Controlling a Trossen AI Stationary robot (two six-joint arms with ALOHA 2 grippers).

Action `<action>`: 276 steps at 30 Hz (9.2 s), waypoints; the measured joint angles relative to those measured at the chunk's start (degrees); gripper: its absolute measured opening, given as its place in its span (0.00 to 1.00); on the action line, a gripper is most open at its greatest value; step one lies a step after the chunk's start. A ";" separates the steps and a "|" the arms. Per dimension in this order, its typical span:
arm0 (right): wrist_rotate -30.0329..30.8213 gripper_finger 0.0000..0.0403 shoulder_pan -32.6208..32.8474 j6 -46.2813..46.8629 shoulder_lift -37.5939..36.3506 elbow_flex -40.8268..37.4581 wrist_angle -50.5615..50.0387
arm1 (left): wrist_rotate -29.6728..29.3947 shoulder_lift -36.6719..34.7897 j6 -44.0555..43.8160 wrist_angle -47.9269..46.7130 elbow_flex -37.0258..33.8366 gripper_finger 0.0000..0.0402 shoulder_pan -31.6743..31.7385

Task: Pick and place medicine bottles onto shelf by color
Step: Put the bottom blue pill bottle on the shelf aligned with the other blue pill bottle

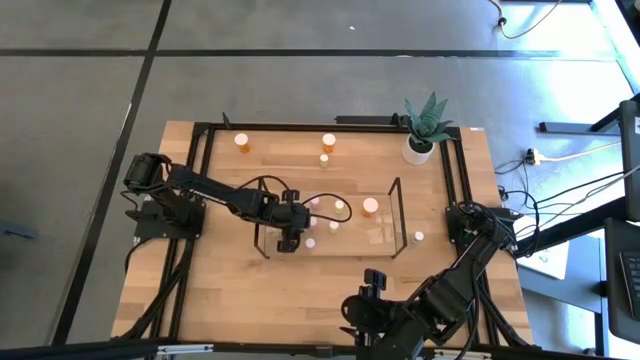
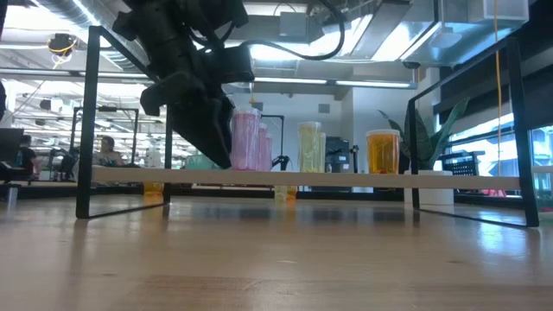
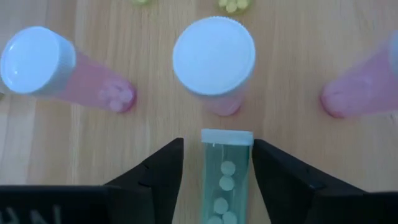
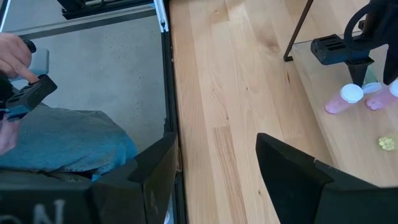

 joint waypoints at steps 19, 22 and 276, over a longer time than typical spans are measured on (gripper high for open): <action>0.00 0.54 0.02 -0.01 0.02 0.00 0.10 | -0.77 1.79 0.07 0.97 0.13 0.47 -0.03; 0.00 0.54 0.02 -0.02 0.07 0.00 0.90 | -0.46 1.88 0.04 1.42 0.21 0.47 -0.03; 19.66 0.54 2.44 7.74 27.62 -0.07 8.38 | -36.06 -7.52 -3.10 55.62 -21.78 0.44 -49.99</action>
